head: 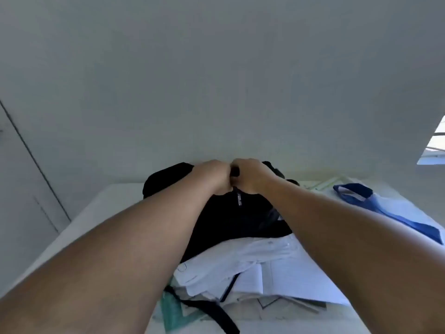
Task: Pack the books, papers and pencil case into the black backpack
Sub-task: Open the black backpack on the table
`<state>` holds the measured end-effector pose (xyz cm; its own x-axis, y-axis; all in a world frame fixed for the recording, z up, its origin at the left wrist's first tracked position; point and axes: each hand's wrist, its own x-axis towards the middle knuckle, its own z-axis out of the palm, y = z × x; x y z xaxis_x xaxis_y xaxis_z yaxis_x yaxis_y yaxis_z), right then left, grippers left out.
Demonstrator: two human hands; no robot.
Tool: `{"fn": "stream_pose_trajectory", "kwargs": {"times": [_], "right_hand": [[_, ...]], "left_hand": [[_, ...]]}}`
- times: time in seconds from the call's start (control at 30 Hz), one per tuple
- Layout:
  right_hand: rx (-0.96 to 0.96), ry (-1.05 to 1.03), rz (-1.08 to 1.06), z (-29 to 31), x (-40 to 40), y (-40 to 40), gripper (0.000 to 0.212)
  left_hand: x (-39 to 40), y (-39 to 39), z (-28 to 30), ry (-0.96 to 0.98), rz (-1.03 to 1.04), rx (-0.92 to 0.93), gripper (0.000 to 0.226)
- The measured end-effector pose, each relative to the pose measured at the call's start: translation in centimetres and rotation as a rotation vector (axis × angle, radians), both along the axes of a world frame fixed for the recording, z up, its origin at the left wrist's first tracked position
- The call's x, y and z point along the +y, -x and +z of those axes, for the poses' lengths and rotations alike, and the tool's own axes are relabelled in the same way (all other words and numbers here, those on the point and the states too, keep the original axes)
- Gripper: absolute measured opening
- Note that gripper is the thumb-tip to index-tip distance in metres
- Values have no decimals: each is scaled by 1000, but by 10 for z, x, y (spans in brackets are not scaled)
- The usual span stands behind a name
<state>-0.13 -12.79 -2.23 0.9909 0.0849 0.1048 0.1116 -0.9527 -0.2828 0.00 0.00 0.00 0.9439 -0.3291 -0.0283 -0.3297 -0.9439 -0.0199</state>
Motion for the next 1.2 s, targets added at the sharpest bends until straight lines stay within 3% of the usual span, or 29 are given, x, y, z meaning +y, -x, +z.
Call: {"fn": "stream_pose_trajectory", "kwargs": {"times": [0.07,0.13,0.3,0.4,0.57,0.77,0.97,1.2], "right_hand": [[19,41,25,-17,-2,1,12],[71,48,7,-41,-9,9,6],[133,-141,-82,-90,-32,21,38],[89,-318,-114,-109,-39,28,44],[49,-456,-142,-120,-43,29,42],[-34,-409,-65,-124,-46,36,11],[168,-452,69,-108,-55,45,9],[71,-500,94,-123,-58,47,13]], "left_hand": [[-8,3,-19,-22,10,23,32],[-15,11,-41,-31,22,76,31],[-17,16,-80,76,43,132,25],[-18,19,-95,95,40,89,21],[-13,23,-108,156,63,33,18],[-5,34,-126,391,32,9,14],[6,33,-119,483,28,112,19],[-5,47,-125,367,-46,102,29]]}}
